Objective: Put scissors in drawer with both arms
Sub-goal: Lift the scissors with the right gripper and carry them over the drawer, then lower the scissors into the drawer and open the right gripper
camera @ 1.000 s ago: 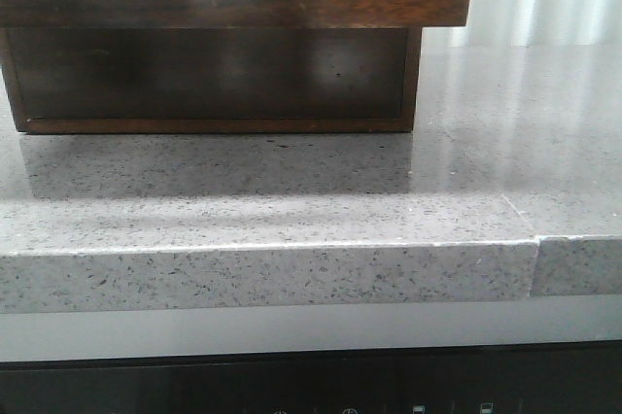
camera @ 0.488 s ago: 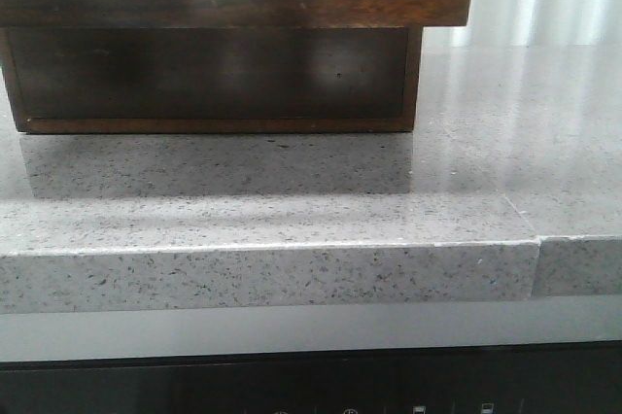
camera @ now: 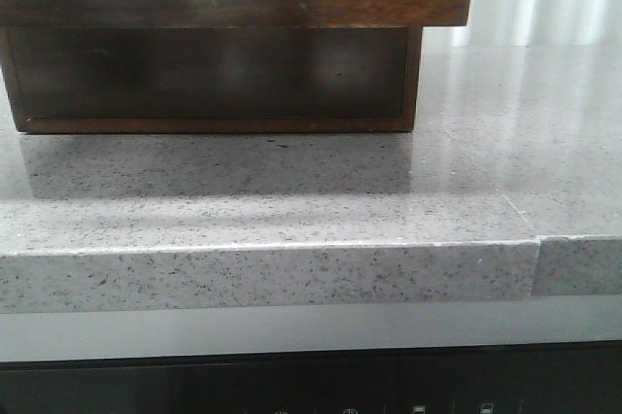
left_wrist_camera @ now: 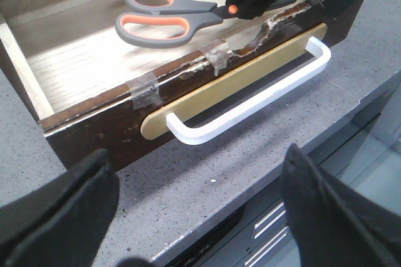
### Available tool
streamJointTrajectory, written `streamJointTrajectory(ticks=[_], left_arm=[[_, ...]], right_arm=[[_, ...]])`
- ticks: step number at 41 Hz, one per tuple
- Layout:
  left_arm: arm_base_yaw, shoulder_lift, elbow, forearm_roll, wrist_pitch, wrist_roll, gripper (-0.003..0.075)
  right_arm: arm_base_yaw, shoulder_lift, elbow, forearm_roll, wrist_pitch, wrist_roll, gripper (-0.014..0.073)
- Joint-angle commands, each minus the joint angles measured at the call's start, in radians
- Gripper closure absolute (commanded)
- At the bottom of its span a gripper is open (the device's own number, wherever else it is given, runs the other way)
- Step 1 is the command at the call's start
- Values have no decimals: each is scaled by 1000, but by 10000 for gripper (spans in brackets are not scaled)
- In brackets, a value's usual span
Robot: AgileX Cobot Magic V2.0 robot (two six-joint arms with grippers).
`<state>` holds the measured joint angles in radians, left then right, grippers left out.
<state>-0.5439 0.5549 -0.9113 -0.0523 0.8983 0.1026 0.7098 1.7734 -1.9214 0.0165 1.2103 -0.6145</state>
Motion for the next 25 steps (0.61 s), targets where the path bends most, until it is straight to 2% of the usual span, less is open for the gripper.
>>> streamJointTrajectory(ticks=[1,4,8,19,25], left_arm=[[-7,7,-32,-3,-80,-10,195],[-7,7,-32,-3,-80,-10,195],[-7,7,-32,-3,-80,-10,195],[-7,7,-32,-3,-80,-10,195],[-7,7,-32,-3,-80,-10,195]], right_arm=[[0,-49,-33,-6,-37,-2,409],[0,-49,-33,-6,-37,-2,279],[0,-52,-33,-6,-37,14,191],[-2,-110,-35,-6,-41,158,189],[-2,-174,-35,-17,-43,340,189]])
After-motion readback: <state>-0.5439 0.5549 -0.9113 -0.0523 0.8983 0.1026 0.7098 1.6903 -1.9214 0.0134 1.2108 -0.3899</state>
